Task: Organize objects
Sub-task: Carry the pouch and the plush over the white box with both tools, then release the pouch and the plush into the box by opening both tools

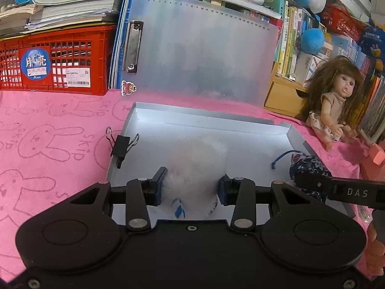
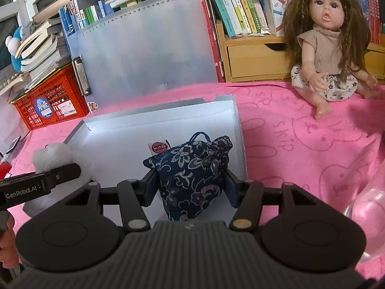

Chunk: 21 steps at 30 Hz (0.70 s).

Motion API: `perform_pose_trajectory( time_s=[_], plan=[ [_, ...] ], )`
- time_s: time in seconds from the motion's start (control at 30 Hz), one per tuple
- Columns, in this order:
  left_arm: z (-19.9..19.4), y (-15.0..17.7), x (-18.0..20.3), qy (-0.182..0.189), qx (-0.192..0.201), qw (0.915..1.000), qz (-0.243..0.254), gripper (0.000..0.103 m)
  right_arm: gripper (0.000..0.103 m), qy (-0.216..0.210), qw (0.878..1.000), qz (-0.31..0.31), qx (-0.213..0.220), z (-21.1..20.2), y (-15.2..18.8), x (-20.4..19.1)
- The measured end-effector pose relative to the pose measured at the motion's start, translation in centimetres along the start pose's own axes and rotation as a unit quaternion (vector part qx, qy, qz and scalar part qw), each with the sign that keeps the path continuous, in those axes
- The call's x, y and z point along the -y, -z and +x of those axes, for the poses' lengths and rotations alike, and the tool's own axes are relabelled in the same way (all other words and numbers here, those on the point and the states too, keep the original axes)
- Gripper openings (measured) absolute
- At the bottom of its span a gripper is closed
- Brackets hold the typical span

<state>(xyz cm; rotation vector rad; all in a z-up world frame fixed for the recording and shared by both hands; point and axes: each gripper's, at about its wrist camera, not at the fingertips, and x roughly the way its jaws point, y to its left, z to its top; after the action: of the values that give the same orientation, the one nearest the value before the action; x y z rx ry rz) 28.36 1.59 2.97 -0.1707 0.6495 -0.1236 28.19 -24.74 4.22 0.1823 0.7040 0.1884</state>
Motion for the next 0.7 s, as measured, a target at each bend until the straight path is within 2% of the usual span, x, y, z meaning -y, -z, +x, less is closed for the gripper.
perform_pose_trajectory(
  time_s=[0.1,0.2,0.27,0.33,0.47,0.7],
  plan=[
    [-0.1,0.0,-0.1,0.003,0.002,1.0,0.0,0.043,0.063,-0.001,1.0,-0.003,0.001,0.1,0.1,-0.1],
    [-0.4,-0.1,-0.1,0.005,0.009,0.9999,0.001,0.053,0.069,-0.004,1.0,0.001,0.003,0.0,0.2,-0.1],
    [-0.7,-0.1,0.0,0.008,0.015,0.9998,0.006,0.059,0.078,-0.006,1.0,0.002,0.006,-0.2,0.2,-0.1],
    [-0.9,-0.1,0.1,0.011,0.02,0.9996,0.014,0.066,0.079,-0.005,1.0,-0.002,0.011,-0.4,0.3,-0.2],
    [-1.4,0.1,0.3,0.009,0.024,0.9994,0.025,0.069,0.08,-0.001,1.0,-0.011,0.02,-1.1,0.4,-0.5],
    [-2.6,0.1,-0.3,0.016,0.024,0.9995,0.014,0.073,0.084,-0.013,0.999,-0.015,0.043,-3.2,0.2,-0.7]
  ],
)
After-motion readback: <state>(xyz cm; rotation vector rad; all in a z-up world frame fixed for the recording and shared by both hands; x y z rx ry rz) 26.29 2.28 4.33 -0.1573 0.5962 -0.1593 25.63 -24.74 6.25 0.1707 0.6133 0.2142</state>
